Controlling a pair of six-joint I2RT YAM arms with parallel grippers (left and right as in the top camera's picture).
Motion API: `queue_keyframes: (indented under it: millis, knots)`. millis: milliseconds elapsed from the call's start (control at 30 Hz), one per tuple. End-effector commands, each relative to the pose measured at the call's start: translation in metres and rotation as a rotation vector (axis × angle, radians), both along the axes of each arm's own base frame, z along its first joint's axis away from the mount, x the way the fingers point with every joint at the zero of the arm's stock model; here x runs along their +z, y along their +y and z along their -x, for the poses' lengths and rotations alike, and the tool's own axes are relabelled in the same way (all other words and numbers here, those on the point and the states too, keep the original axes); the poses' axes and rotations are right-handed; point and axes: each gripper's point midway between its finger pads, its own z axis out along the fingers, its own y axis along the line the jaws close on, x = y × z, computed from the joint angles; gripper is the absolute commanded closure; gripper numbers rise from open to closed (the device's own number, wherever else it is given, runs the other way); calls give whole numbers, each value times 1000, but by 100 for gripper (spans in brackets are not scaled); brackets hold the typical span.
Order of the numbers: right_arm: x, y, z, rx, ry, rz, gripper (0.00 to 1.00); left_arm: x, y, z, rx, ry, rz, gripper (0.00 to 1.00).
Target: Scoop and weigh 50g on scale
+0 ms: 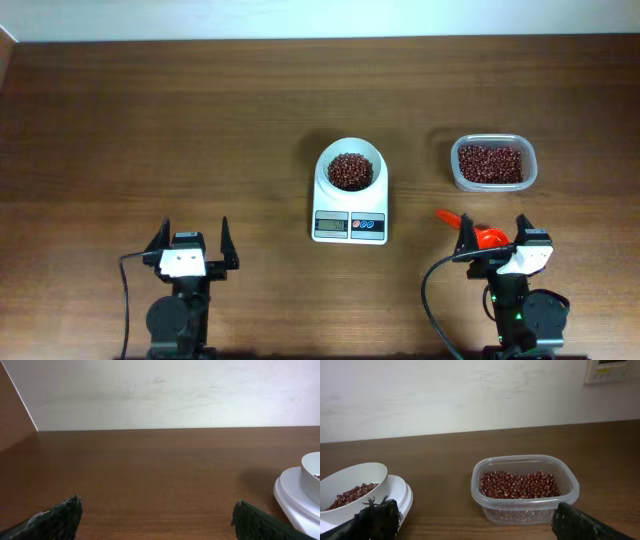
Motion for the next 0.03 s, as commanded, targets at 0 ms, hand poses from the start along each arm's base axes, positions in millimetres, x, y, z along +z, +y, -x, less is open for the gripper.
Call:
queue_keyframes:
  millis: [0]
  knots:
    - [-2, -3, 0, -14, 3, 1, 1, -1, -4, 0, -19, -3, 15, 1]
